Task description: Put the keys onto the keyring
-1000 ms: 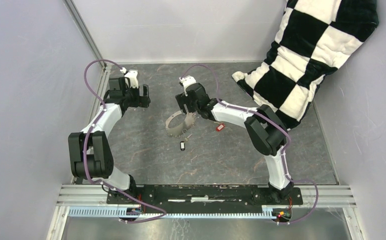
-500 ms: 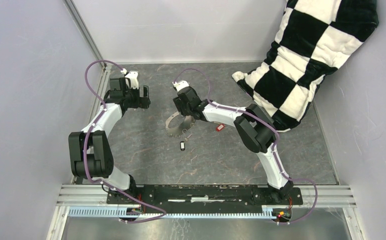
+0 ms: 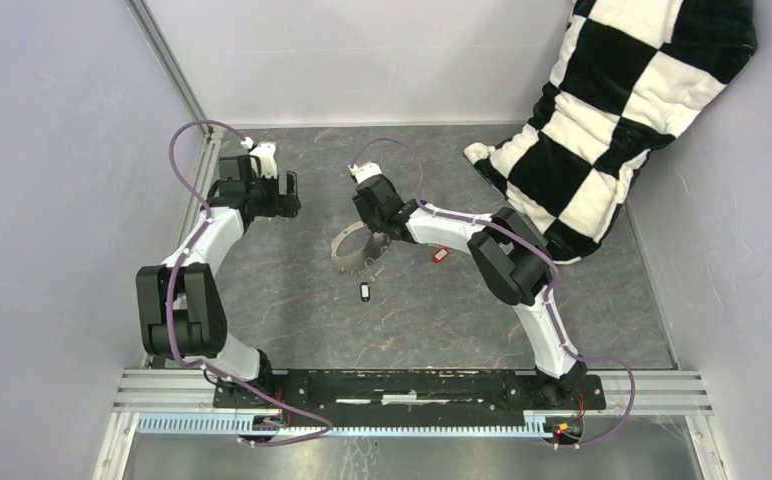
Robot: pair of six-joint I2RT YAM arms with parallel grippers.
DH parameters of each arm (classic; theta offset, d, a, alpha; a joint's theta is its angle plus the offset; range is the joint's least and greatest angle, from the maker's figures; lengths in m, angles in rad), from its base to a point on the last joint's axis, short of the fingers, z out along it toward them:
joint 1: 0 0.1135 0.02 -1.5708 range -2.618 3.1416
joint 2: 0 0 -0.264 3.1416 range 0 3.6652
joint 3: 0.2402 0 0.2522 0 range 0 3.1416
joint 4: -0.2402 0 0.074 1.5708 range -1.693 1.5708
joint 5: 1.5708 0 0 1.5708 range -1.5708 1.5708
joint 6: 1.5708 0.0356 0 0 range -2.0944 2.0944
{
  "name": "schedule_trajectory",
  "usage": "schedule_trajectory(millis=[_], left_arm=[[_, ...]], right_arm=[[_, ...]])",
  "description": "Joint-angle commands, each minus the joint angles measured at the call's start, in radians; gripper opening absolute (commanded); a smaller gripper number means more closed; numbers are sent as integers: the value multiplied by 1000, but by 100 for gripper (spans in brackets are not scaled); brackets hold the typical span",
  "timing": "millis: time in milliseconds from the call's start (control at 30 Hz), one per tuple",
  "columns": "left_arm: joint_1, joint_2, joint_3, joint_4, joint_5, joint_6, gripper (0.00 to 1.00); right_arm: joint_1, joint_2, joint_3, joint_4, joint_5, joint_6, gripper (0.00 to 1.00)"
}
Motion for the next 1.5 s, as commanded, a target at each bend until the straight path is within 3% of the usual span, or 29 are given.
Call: schedule_trajectory(millis=[0, 100, 200, 433, 567, 800, 1033, 1233, 1467], left_arm=[[6, -44, 13, -6, -12, 29, 100], [5, -43, 14, -9, -13, 32, 100], [6, -43, 15, -11, -12, 33, 100], [6, -44, 24, -24, -8, 38, 100], [6, -50, 24, -29, 5, 39, 100], [6, -56, 61, -113, 126, 99, 100], [6, -89, 136, -325, 338, 325, 100], [4, -93, 313, -631, 524, 576, 100], [3, -137, 482, -869, 593, 758, 98]], right_arm=[[6, 7, -6, 8, 5, 22, 46], [6, 12, -9, 11, -3, 25, 42], [6, 22, -5, 13, -12, 27, 32], [6, 42, 14, 2, -24, 34, 23], [7, 33, 15, 0, -25, 21, 1], [7, -105, -39, 72, -79, -79, 0], [5, -348, -222, 222, -339, -184, 0], [5, -455, -260, 244, -576, -239, 0], [6, -555, -252, 268, -821, -268, 0]])
